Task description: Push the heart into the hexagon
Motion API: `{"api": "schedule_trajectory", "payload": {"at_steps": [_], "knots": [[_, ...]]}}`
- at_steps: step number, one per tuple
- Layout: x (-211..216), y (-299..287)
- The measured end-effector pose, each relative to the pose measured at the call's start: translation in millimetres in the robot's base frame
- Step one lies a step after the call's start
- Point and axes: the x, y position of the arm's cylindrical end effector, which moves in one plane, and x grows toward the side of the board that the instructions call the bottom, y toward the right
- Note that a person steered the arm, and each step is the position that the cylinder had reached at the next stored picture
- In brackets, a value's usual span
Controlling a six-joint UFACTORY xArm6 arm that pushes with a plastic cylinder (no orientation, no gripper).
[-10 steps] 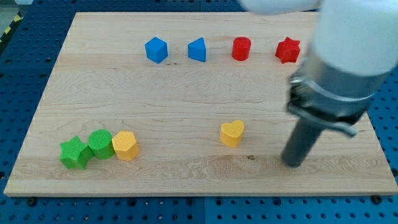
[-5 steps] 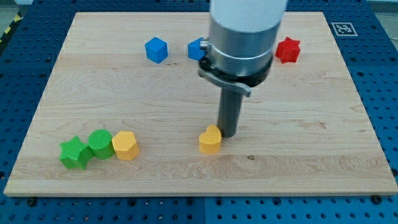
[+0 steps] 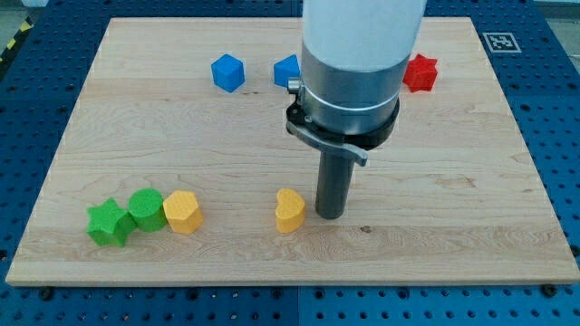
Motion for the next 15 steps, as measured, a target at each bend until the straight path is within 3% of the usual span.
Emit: {"api": "schedule_trajectory", "payload": {"at_steps": [5, 6, 8, 9, 11, 13, 15], "knots": [[1, -115], [-1, -111], [-87, 5], [-97, 28], [-112, 23], [-218, -8], [-247, -7]]}}
